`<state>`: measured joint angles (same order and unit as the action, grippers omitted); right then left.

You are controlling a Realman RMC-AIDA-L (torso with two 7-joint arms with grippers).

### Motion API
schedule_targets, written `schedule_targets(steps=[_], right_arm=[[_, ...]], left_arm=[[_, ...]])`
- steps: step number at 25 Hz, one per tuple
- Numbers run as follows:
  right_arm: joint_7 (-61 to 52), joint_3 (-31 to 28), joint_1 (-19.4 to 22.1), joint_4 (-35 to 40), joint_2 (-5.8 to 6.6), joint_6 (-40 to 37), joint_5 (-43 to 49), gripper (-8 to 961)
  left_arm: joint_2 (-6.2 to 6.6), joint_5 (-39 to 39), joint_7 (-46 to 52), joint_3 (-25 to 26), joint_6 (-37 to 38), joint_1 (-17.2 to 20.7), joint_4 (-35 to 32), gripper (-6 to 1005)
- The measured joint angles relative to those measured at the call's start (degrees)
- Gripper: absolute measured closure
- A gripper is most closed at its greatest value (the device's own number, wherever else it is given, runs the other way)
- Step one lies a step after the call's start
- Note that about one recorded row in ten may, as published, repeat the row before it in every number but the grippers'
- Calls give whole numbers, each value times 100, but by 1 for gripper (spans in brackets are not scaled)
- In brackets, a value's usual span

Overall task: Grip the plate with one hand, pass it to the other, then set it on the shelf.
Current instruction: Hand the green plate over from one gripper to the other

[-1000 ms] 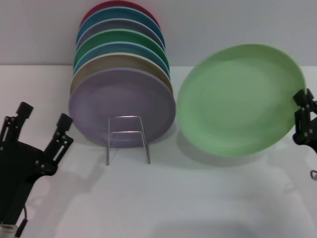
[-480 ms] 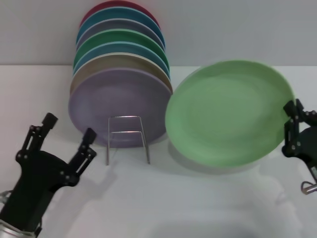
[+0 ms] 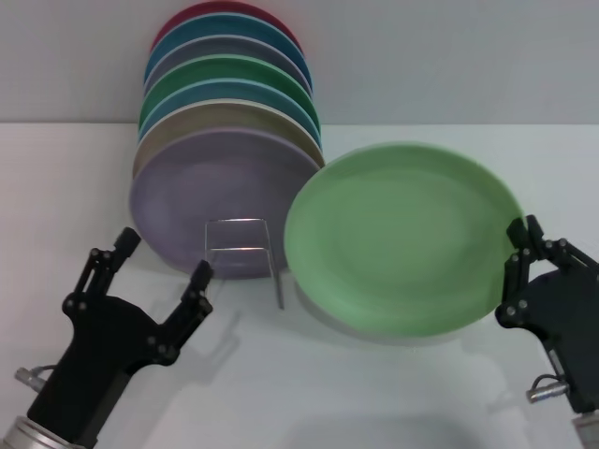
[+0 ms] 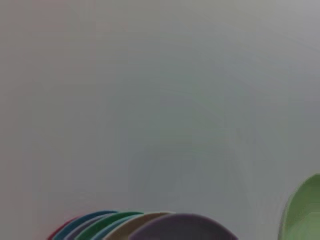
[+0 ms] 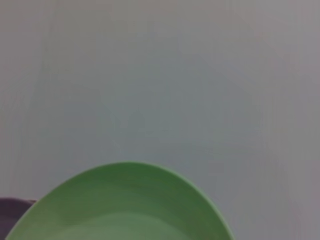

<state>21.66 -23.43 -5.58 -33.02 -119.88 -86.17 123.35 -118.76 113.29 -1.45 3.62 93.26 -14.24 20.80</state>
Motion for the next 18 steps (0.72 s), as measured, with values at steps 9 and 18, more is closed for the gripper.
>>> schedule_targets(steps=[9,18], right_arm=[[1147,721,118,-461,0,-280,-579,931],[2564,1167,253,-944,0,-277,-851,932]], left_arm=[[24,468,22,-164,-102,-19,3,162],[32,675,38,-170,-277,-82,77,162]])
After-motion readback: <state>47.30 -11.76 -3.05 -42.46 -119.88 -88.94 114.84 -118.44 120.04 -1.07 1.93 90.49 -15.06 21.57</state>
